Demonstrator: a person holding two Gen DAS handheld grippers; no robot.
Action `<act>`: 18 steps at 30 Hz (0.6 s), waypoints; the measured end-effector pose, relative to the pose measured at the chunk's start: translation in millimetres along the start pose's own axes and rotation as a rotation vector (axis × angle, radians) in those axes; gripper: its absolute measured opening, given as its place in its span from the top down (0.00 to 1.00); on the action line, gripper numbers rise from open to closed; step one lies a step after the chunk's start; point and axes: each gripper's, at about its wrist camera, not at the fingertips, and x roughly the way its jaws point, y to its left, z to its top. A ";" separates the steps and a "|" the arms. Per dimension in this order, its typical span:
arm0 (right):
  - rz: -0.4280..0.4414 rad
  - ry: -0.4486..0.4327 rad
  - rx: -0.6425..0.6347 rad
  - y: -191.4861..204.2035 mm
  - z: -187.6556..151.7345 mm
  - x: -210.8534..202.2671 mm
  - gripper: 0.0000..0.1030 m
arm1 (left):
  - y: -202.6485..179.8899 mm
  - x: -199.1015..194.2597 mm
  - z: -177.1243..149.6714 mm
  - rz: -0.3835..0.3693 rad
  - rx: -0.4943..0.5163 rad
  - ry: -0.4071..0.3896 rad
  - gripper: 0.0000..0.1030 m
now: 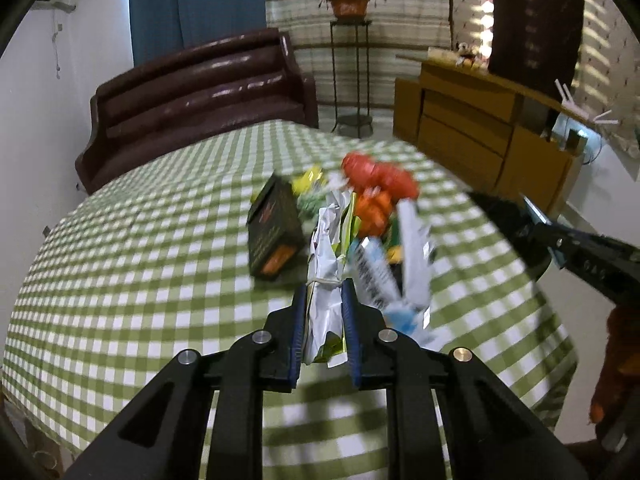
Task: Collect trash
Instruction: 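Carry both items over the black bin and open both tools to drop them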
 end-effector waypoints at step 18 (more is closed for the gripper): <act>-0.109 -0.110 0.067 -70.2 27.9 -0.5 0.86 | -99.5 41.0 65.6 -0.143 0.054 -0.075 0.82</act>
